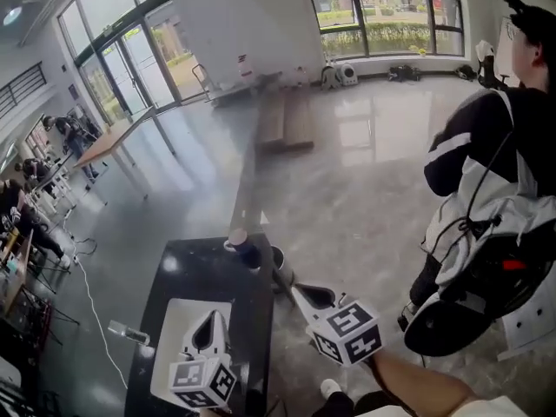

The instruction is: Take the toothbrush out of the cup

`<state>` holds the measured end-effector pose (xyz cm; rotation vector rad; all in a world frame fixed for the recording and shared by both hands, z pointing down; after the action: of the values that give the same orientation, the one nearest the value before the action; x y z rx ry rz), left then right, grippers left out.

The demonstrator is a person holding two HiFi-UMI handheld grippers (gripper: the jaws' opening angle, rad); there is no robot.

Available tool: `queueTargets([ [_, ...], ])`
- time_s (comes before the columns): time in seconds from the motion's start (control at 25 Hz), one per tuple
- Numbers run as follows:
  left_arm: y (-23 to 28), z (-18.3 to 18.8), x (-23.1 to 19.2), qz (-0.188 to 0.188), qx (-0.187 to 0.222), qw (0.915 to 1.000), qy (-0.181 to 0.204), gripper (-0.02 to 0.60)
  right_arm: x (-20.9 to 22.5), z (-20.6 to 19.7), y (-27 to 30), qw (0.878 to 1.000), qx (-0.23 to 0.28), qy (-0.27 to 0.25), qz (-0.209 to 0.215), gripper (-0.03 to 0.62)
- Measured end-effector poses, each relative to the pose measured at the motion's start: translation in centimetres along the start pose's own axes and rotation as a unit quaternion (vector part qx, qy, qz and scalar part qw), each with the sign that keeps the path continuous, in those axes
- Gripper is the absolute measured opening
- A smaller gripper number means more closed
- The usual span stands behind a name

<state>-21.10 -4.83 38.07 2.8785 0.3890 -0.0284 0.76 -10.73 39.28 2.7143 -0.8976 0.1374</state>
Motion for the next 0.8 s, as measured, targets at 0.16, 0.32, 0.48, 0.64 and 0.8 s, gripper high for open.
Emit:
queueTargets([
  [0.16, 3.1, -0.8, -4.0, 0.007, -0.013, 0.9998, -0.012, 0.008, -0.2, 0.2, 5.9, 1.0, -0.012, 0.002, 0.015, -0.003],
  [0.32, 6.2, -0.7, -5.4, 0.018, -0.021, 0.9994, -0.021, 0.008, 1.7, 0.8, 9.9, 0.999, -0.027, 0.017, 0.029, -0.003],
  [0.48, 8.5, -0.4, -7.1, 0.035, -0.025, 0.9987, -0.028, 0.008, 2.9, 0.7, 14.1, 0.998, -0.04, 0.035, 0.045, -0.003],
  [0.64, 10.4, -0.3, -8.9, 0.05, -0.026, 0.9978, -0.034, 0.008, 4.1, 0.3, 18.2, 0.994, -0.044, 0.077, 0.06, -0.002],
  [0.8, 11.1, -0.2, -10.1, 0.059, -0.028, 0.9971, -0.039, 0.008, 4.7, -0.4, 21.7, 0.985, -0.053, 0.139, 0.087, 0.012],
])
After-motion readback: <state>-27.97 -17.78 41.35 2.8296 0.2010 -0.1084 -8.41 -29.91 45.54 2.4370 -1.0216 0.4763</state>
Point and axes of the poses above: the fingertips, and each gripper's own axes: y forward along the fingers, x to its right, z out of its top, the point moved 6 cm from there along -y, backward along the fingers, and after that the axes turned 6 degrees about -z, right-handed, at the moved point
